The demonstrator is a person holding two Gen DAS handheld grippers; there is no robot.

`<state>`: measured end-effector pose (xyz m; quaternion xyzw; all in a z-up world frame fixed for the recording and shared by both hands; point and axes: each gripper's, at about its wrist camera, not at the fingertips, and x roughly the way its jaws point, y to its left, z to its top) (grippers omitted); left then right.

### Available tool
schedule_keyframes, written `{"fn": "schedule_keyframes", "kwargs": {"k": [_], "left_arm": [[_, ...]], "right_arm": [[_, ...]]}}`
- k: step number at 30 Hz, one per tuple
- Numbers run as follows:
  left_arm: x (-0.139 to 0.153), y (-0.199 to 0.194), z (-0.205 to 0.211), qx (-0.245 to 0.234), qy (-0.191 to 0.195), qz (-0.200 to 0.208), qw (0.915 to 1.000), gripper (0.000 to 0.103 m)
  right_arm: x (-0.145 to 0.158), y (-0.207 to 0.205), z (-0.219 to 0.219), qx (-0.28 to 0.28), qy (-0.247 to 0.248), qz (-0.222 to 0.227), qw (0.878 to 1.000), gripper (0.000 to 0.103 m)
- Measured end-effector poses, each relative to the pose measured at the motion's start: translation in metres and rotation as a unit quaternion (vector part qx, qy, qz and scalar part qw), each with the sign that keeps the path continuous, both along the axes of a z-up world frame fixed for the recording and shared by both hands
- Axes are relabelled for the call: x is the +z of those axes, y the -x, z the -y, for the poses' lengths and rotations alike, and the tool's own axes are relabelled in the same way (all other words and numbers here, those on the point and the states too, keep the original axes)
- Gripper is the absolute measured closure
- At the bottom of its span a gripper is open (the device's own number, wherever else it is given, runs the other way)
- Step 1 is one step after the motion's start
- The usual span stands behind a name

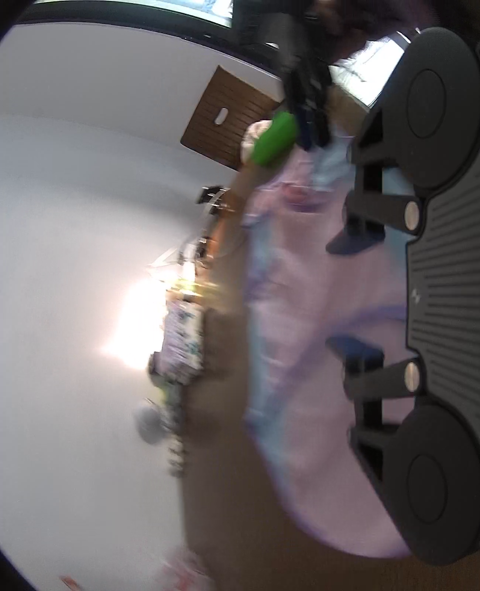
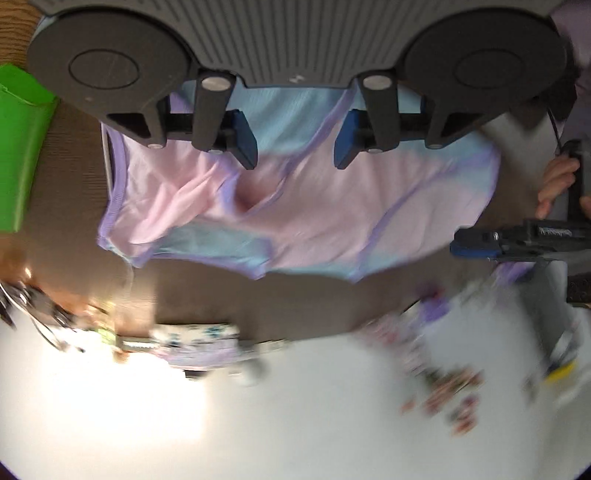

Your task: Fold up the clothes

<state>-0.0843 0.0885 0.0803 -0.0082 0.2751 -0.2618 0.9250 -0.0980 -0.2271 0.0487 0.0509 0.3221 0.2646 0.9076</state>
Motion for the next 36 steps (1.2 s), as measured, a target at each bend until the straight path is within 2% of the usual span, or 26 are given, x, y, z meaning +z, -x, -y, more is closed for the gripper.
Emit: {"fn": "schedule_keyframes", "kwargs": {"k": [3,4,6,10,12,15,16,18,20,21,23,28,31,32,34,36], "left_arm": [[0.024,-0.071,0.051,-0.058,-0.057,0.001,0.9967,0.055],[0.024,-0.092,0.069,-0.089,-0.078,0.005,0.993,0.063],[0.018,-0.125,0.103,-0.169,-0.118,0.016,0.9784,0.072],[-0.017,-0.168,0.139,-0.277,-0.182,-0.024,0.9432,0.072],[-0.033,-0.182,0.143,-0.298,-0.189,-0.046,0.9345,0.073],[-0.046,-0.193,0.134,-0.33,-0.159,-0.076,0.9273,0.073],[-0.049,-0.194,0.132,-0.335,-0.153,-0.078,0.9265,0.073],[-0.053,-0.194,0.129,-0.341,-0.144,-0.074,0.9262,0.074],[-0.057,-0.195,0.126,-0.346,-0.135,-0.07,0.9258,0.089],[-0.058,-0.194,0.126,-0.338,-0.135,-0.062,0.9293,0.101],[-0.061,-0.193,0.125,-0.319,-0.134,-0.043,0.9371,0.102],[-0.062,-0.19,0.115,-0.29,-0.128,-0.023,0.9482,0.103],[-0.051,-0.19,0.112,-0.28,-0.109,-0.031,0.9534,0.099],[-0.046,-0.187,0.113,-0.287,-0.102,-0.033,0.952,0.097],[-0.038,-0.183,0.119,-0.314,-0.097,-0.039,0.9436,0.09],[-0.039,-0.179,0.131,-0.34,-0.119,-0.045,0.9319,0.087]], "right_arm": [[-0.008,-0.018,-0.014,-0.023,-0.008,-0.006,1.0,0.062],[-0.012,-0.021,-0.021,-0.03,0.005,-0.004,1.0,0.062],[-0.02,-0.026,-0.03,-0.044,0.016,-0.002,0.999,0.063],[-0.029,-0.026,-0.034,-0.037,0.011,-0.005,0.999,0.078],[-0.032,-0.026,-0.034,-0.035,0.016,0.0,0.999,0.083],[-0.034,-0.026,-0.033,-0.041,0.013,0.001,0.999,0.09],[-0.034,-0.026,-0.033,-0.042,0.011,0.002,0.999,0.091],[-0.034,-0.024,-0.032,-0.043,0.01,0.004,0.999,0.1],[-0.033,-0.02,-0.03,-0.046,0.01,0.008,0.999,0.102],[-0.033,-0.017,-0.03,-0.041,0.012,0.009,0.999,0.102],[-0.03,-0.009,-0.029,-0.025,0.019,0.007,0.999,0.103],[-0.023,0.006,-0.027,-0.007,0.031,0.012,0.999,0.101],[-0.02,0.004,-0.019,-0.024,0.015,0.01,1.0,0.085],[-0.019,0.002,-0.014,-0.038,0.006,0.011,0.999,0.076],[-0.017,-0.002,-0.006,-0.066,-0.011,0.013,0.998,0.075],[-0.017,-0.011,-0.002,-0.091,-0.012,0.015,0.996,0.075]]}}
